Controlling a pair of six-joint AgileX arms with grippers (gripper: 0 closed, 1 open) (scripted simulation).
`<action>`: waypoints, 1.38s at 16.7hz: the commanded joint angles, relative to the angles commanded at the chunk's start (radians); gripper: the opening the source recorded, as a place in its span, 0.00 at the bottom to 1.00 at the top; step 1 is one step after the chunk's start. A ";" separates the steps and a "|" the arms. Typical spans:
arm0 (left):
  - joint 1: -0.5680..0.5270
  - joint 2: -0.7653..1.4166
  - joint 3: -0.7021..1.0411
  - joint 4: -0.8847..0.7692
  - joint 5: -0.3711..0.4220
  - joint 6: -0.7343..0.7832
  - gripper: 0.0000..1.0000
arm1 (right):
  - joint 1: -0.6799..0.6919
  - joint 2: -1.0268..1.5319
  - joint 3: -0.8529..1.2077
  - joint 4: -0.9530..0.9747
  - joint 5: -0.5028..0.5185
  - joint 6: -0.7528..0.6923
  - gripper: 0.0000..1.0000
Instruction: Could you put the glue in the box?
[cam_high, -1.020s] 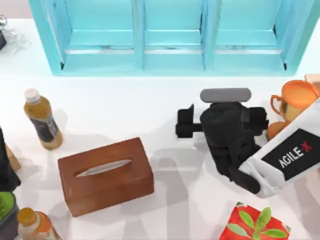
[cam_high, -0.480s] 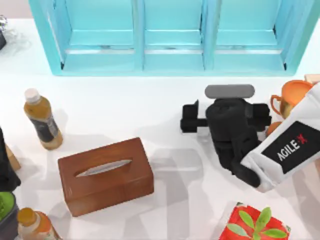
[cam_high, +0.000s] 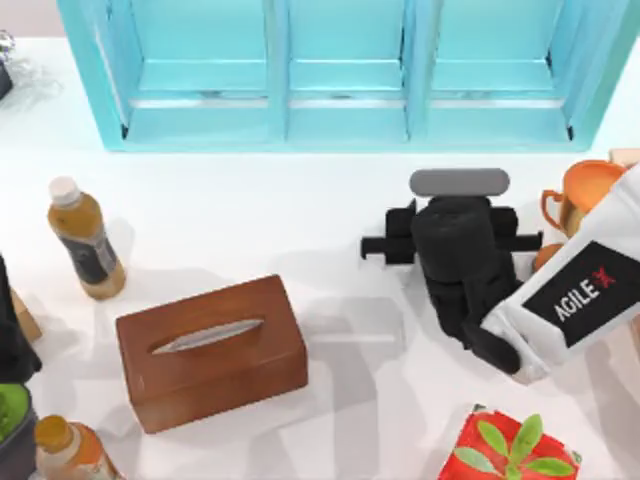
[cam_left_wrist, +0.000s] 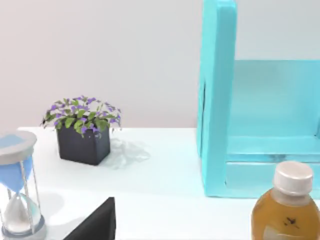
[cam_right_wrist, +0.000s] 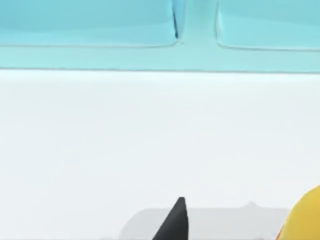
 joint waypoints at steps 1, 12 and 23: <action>0.000 0.000 0.000 0.000 0.000 0.000 1.00 | 0.000 0.000 0.000 0.000 0.000 0.000 0.32; 0.000 0.000 0.000 0.000 0.000 0.000 1.00 | 0.000 0.000 0.000 0.000 0.000 0.000 0.00; 0.000 0.000 0.000 0.000 0.000 0.000 1.00 | 0.073 -0.156 0.100 -0.225 0.011 -0.017 0.00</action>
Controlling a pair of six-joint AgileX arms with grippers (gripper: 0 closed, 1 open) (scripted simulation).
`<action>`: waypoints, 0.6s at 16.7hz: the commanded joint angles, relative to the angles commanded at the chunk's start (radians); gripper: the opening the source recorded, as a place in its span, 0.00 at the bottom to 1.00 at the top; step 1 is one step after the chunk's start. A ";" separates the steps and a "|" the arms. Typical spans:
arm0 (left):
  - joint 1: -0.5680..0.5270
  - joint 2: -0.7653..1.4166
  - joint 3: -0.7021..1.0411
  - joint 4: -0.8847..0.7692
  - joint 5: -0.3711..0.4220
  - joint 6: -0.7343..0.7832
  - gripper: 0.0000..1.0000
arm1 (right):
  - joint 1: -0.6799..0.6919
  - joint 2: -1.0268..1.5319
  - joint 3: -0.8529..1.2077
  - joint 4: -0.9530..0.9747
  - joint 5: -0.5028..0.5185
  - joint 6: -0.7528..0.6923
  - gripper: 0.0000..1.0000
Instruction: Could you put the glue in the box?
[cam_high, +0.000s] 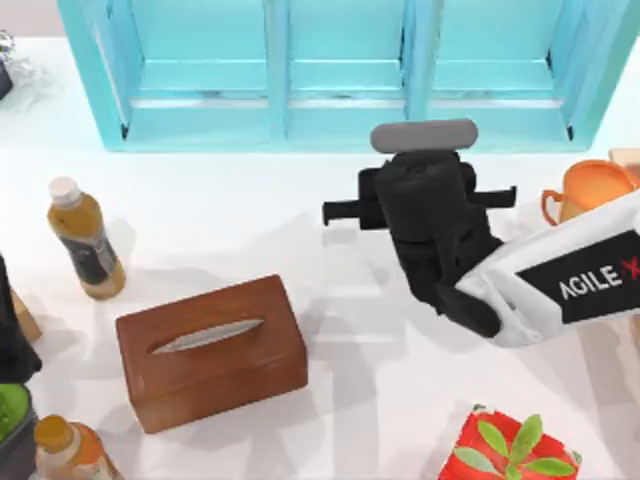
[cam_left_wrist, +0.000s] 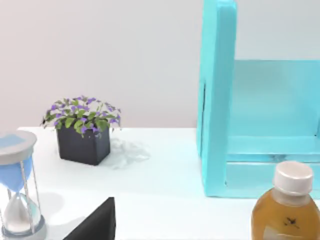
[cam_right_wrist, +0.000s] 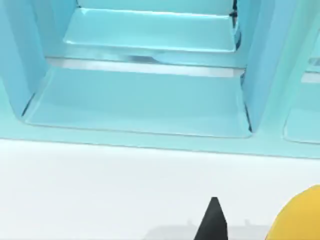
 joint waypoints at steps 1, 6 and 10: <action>0.000 0.000 0.000 0.000 0.000 0.000 1.00 | -0.009 -0.037 0.016 -0.029 0.006 0.005 0.00; 0.000 0.000 0.000 0.000 0.000 0.000 1.00 | -0.069 -0.162 -0.024 -0.144 -0.002 0.019 0.00; 0.000 0.000 0.000 0.000 0.000 0.000 1.00 | -0.071 -0.173 -0.041 -0.162 -0.016 0.019 0.00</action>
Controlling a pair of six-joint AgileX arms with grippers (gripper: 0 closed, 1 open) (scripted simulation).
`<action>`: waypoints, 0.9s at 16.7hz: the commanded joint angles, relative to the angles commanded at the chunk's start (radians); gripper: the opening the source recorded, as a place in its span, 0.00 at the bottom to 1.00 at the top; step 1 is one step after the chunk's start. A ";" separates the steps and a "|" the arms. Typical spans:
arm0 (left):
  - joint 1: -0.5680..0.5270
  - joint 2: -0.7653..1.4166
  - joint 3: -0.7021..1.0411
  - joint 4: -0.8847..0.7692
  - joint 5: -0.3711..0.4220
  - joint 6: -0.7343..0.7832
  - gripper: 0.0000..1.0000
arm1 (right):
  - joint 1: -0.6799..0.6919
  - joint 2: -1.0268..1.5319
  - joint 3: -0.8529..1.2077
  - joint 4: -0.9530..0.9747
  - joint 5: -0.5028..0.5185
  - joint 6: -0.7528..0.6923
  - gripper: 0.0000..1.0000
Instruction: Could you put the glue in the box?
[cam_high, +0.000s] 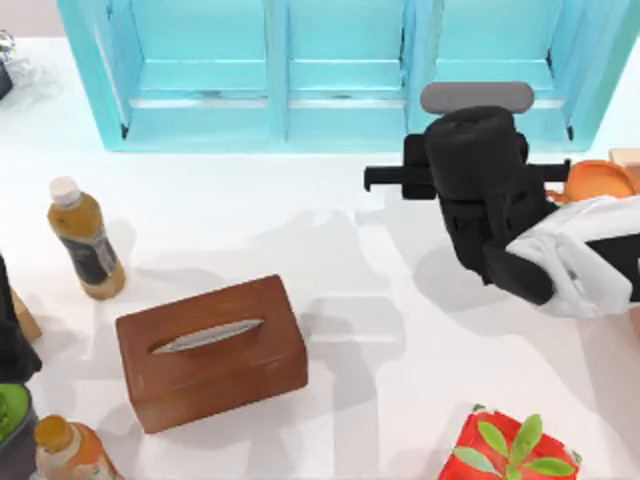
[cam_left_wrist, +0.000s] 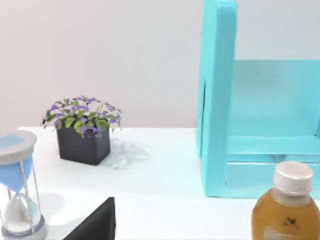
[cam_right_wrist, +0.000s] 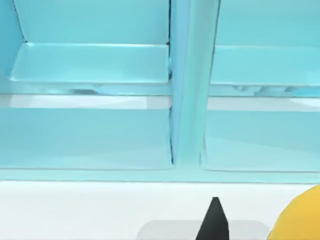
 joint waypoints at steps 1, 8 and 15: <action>0.000 0.000 0.000 0.000 0.000 0.000 1.00 | 0.000 0.000 0.000 0.000 0.000 0.000 0.00; 0.000 0.000 0.000 0.000 0.000 0.000 1.00 | -0.139 -0.077 0.061 -0.088 -0.093 -0.152 0.00; 0.000 0.000 0.000 0.000 0.000 0.000 1.00 | -0.714 -0.220 0.094 -0.495 -0.474 -0.738 0.00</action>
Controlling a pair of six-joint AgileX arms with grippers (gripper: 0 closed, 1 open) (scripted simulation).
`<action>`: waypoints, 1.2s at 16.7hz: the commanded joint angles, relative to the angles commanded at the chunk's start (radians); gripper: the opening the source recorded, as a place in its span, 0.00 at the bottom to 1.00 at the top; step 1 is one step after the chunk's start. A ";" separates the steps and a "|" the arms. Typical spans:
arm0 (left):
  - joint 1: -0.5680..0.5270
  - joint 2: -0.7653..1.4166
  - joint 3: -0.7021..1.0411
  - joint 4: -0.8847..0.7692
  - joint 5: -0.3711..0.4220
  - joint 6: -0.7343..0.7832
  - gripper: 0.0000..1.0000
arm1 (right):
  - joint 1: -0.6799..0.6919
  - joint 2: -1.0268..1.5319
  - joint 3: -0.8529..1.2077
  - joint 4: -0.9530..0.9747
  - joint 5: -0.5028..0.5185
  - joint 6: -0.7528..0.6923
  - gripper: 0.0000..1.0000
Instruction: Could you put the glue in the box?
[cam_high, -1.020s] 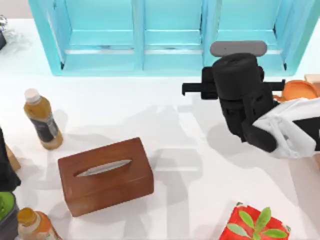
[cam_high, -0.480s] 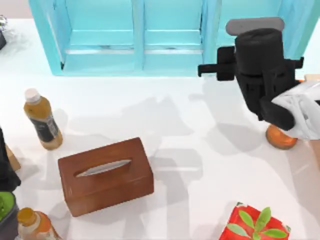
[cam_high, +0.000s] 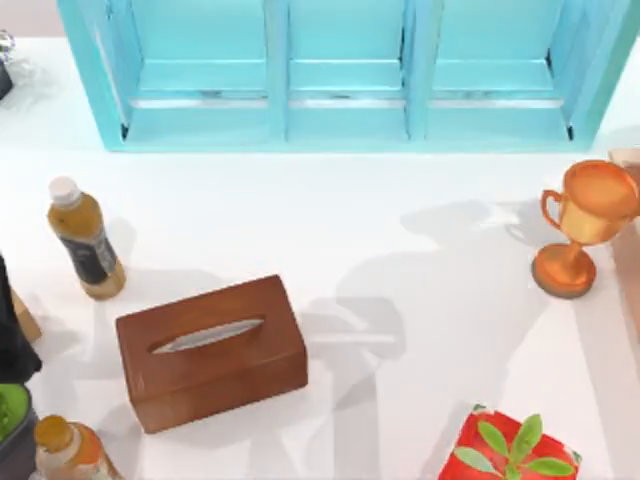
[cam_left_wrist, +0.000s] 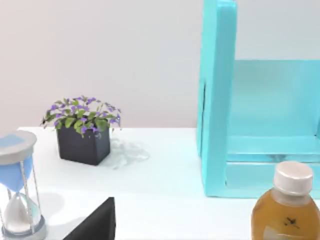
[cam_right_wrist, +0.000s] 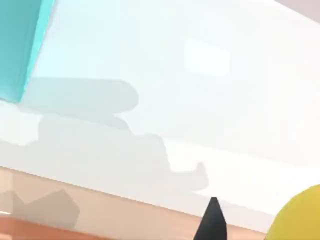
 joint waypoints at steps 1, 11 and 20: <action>0.000 0.000 0.000 0.000 0.000 0.000 1.00 | -0.097 -0.009 -0.004 -0.076 -0.076 -0.110 0.00; 0.000 0.000 0.000 0.000 0.000 0.000 1.00 | -0.725 0.033 0.032 -0.795 -0.916 -1.101 0.00; 0.000 0.000 0.000 0.000 0.000 0.000 1.00 | -0.818 0.143 0.056 -1.059 -1.237 -1.392 0.00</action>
